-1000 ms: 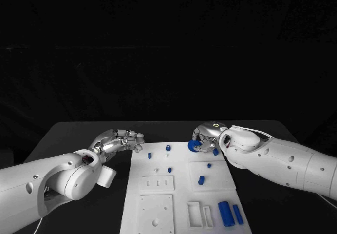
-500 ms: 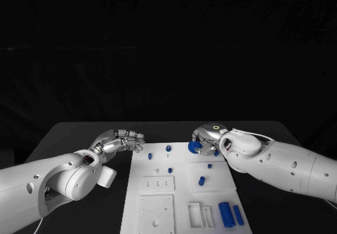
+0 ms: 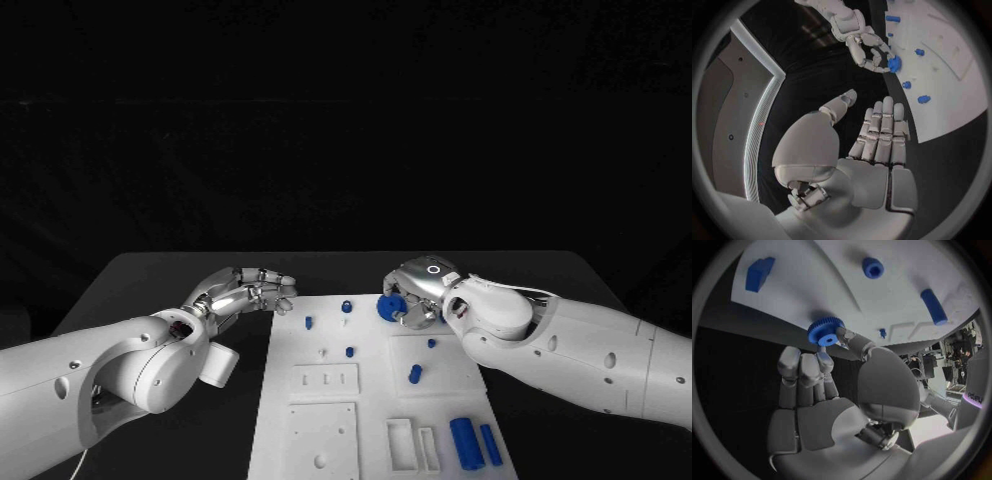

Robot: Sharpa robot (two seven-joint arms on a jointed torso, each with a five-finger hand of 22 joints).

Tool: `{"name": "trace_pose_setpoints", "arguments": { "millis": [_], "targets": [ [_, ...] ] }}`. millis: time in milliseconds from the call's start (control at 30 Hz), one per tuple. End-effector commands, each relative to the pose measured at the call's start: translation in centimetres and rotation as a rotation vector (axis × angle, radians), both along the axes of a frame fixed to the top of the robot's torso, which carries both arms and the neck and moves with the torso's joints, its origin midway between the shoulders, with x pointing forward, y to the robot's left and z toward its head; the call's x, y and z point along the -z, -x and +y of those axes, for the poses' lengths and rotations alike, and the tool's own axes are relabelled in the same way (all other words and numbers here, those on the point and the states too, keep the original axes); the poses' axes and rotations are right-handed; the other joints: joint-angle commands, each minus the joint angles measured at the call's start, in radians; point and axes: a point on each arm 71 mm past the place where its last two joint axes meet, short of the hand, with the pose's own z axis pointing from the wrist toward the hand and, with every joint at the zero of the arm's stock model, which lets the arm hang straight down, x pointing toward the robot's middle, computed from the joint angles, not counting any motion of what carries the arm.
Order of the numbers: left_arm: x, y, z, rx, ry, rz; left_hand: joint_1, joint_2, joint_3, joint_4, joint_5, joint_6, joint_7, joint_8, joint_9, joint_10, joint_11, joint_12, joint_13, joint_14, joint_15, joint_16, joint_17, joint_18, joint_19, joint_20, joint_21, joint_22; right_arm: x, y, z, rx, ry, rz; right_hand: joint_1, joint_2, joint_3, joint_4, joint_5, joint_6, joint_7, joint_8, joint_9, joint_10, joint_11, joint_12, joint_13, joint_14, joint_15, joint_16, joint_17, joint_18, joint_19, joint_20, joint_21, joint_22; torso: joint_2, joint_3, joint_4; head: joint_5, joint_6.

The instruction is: Assemble the parts on the task board

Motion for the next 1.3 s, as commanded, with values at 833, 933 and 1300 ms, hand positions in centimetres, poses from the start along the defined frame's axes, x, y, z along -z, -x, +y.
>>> {"name": "trace_pose_setpoints", "arguments": {
  "millis": [833, 933, 1300],
  "targets": [
    [-0.2, 0.1, -0.4, 0.005, 0.004, -0.017, -0.008, 0.003, 0.003, -0.005, 0.001, 0.009, 0.009, -0.005, 0.002, 0.010, 0.001, -0.005, -0.002, -0.002, 0.006, -0.007, 0.002, 0.014, -0.006, 0.005, 0.001, 0.019, -0.9, 2.0, 7.0, -0.148, 0.029, -0.104, -0.009, -0.012, 0.014, 0.012, -0.037, 0.045, 0.029, 0.002, 0.000, 0.010, -0.001, 0.005, 0.001, 0.007, -0.002, 0.005, 0.002, 0.062, 0.008, 0.000, 0.006, 0.016, 0.002, -0.0029, 0.0048, 0.027, -0.003],
    [-0.2, 0.1, -0.4, 0.006, 0.004, -0.017, -0.008, 0.002, 0.003, -0.005, 0.001, 0.009, 0.009, -0.005, 0.002, 0.010, 0.001, -0.005, -0.002, -0.003, 0.006, -0.008, 0.002, 0.014, -0.006, 0.005, 0.000, 0.019, -0.7, 1.9, 7.4, -0.152, 0.034, -0.100, -0.009, -0.012, 0.014, 0.012, -0.037, 0.045, 0.029, 0.002, 0.000, 0.009, -0.001, 0.004, 0.000, 0.006, -0.002, 0.003, 0.000, 0.062, 0.008, 0.000, 0.006, 0.016, 0.002, -0.0028, 0.0054, 0.027, -0.004],
    [-0.3, -0.1, -0.5, 0.002, 0.002, -0.019, -0.009, 0.002, 0.003, -0.006, 0.001, 0.009, 0.009, -0.005, 0.003, 0.010, 0.001, -0.005, -0.002, -0.003, 0.006, -0.008, 0.002, 0.013, -0.008, 0.006, 0.000, 0.019, 0.2, 1.6, 8.3, -0.164, 0.053, -0.090, -0.009, -0.012, 0.015, 0.013, -0.038, 0.044, 0.029, 0.001, -0.001, 0.009, -0.001, 0.003, 0.000, 0.004, -0.002, 0.001, -0.003, 0.062, 0.007, 0.000, 0.006, 0.016, 0.004, -0.0022, 0.0073, 0.028, -0.005]
  ]
}}
